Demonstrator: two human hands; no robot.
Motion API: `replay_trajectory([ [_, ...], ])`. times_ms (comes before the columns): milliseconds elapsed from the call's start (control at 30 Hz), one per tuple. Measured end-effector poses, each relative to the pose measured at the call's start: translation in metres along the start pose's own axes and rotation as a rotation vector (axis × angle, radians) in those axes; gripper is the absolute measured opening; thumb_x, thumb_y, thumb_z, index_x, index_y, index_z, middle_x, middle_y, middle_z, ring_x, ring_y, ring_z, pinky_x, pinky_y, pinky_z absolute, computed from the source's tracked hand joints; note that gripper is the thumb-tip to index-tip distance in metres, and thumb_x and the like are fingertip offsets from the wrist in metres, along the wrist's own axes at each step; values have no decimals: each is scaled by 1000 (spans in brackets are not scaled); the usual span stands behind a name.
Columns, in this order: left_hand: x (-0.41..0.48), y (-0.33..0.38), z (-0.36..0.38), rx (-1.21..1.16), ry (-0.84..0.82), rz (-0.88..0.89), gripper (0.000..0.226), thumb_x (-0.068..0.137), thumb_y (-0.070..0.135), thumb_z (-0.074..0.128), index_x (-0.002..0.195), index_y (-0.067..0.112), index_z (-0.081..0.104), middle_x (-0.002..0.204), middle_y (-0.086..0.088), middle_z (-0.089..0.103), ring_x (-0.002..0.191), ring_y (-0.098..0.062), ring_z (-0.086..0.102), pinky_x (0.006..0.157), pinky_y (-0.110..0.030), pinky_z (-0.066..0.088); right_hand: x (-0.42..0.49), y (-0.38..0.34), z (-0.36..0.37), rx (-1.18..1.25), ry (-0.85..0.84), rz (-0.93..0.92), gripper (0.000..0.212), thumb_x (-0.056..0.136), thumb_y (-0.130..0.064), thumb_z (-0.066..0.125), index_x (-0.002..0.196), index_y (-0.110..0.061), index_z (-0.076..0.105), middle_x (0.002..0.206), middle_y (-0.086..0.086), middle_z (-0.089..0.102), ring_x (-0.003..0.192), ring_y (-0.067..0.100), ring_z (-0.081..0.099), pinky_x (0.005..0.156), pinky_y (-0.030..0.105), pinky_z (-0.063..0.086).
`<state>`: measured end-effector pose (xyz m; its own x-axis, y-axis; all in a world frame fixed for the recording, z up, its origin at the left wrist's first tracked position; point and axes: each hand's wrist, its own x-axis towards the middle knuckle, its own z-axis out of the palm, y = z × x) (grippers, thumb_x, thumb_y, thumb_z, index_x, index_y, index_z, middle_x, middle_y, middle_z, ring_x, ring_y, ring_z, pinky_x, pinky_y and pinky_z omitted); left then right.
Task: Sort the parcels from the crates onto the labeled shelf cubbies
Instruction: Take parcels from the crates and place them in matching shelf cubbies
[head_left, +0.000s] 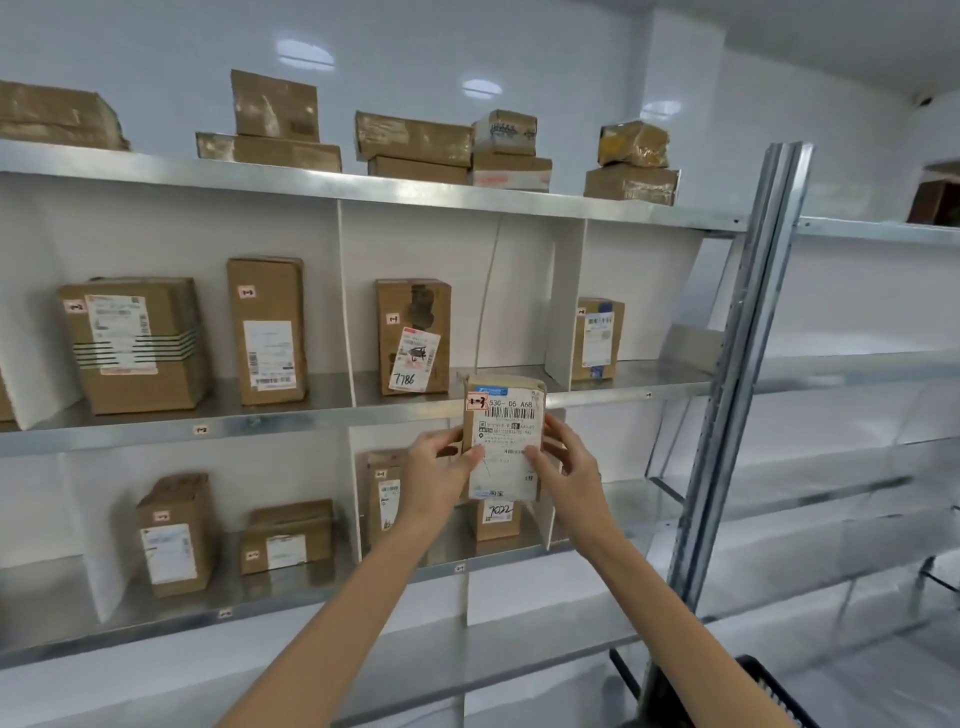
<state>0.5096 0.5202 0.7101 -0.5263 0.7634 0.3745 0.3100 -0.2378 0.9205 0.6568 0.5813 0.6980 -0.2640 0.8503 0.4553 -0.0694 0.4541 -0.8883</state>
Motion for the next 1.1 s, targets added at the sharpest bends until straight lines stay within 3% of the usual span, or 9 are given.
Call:
replay_trajectory([
  [67, 12, -1, 20, 20, 8, 6, 38, 84, 15, 68, 122, 13, 62, 119, -3, 60, 108, -19, 60, 69, -16, 55, 18, 8, -13, -6, 3, -15, 47, 92, -15, 57, 136, -23, 42, 124, -4, 56, 114, 12, 54, 75, 23, 58],
  [200, 42, -7, 46, 74, 20, 46, 39, 84, 16, 68, 123, 14, 61, 120, -2, 60, 108, -19, 60, 88, -34, 54, 51, 24, -25, 18, 9, 1, 46, 92, -15, 57, 135, -23, 42, 126, -4, 56, 115, 13, 55, 78, 28, 58],
  [367, 90, -17, 80, 115, 43, 51, 42, 85, 17, 66, 127, 12, 57, 121, 1, 56, 112, -16, 56, 93, -32, 51, 108, 51, -35, 35, 4, -13, 45, 93, -13, 55, 135, -19, 42, 126, -2, 56, 114, 12, 55, 72, 20, 57],
  [600, 173, -32, 126, 142, 70, 78, 42, 88, 15, 64, 129, 11, 57, 121, -1, 55, 110, -10, 52, 73, -4, 40, 204, 82, -48, 14, -40, -67, 44, 92, -10, 56, 133, -18, 44, 124, -3, 57, 108, 6, 56, 76, 18, 55],
  [700, 213, -38, 138, 162, 93, 84, 41, 87, 16, 64, 127, 14, 58, 123, 0, 58, 104, -8, 53, 75, -7, 40, 250, 92, -48, -9, -77, -104, 45, 92, -9, 56, 134, -20, 43, 123, -4, 57, 108, 5, 56, 78, 15, 54],
  [867, 274, -59, 157, 188, 110, 67, 34, 87, 19, 65, 121, 19, 63, 120, -2, 63, 105, -15, 60, 92, -28, 48, 310, 117, -41, 10, -91, -81, 43, 93, -9, 54, 133, -19, 42, 123, -3, 56, 112, 10, 53, 75, 14, 53],
  [933, 288, -66, 164, 214, 108, 51, 32, 87, 18, 64, 120, 18, 63, 120, -3, 62, 107, -17, 60, 92, -27, 47, 328, 127, -39, 22, -112, -65, 42, 93, -7, 53, 133, -17, 43, 122, -1, 57, 109, 9, 54, 72, 12, 53],
  [1100, 307, -88, 177, 264, 115, 8, 31, 90, 14, 60, 121, 14, 62, 122, -2, 62, 106, -14, 60, 72, -9, 43, 355, 159, -32, -16, -133, -24, 42, 91, -4, 54, 131, -16, 45, 121, -2, 57, 108, 9, 53, 76, 15, 50],
])
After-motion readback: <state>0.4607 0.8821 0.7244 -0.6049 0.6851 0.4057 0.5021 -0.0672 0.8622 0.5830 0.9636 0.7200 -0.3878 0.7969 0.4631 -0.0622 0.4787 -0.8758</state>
